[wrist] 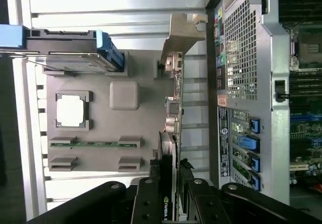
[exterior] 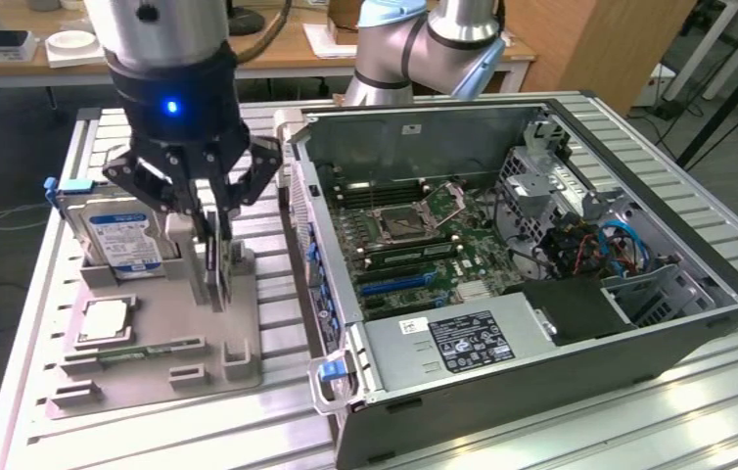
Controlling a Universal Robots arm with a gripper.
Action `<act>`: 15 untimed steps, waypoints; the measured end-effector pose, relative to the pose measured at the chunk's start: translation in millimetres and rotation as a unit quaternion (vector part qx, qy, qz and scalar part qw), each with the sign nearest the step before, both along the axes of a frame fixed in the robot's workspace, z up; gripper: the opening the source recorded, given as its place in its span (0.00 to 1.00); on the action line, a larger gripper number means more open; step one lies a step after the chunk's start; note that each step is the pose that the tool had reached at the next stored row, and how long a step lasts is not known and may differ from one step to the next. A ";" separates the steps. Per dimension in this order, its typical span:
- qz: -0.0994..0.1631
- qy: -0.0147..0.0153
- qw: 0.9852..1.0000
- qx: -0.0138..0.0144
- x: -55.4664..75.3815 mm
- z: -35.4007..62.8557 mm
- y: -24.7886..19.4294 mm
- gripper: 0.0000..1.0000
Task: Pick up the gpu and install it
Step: 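Pick up the gpu and move the gpu toward the slot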
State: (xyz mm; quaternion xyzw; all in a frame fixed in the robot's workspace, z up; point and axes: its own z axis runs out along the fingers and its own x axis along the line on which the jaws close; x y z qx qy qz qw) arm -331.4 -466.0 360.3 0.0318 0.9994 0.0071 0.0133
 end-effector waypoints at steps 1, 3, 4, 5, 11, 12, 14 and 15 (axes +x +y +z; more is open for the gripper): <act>0.000 0.000 1.000 0.000 0.0 4.5 0.0 0.26; 0.000 0.000 1.000 0.000 0.0 13.7 0.0 0.26; 0.000 0.000 1.000 0.000 0.0 18.3 0.0 0.26; 0.000 0.000 1.000 0.000 0.0 22.8 0.0 0.26; 0.000 0.000 1.000 0.000 0.0 49.9 0.0 0.26; 0.000 0.000 1.000 0.000 0.0 54.0 0.0 0.26; 0.000 0.000 1.000 0.000 0.1 58.2 0.0 0.26; 0.000 0.000 1.000 0.000 0.9 58.1 -0.1 0.26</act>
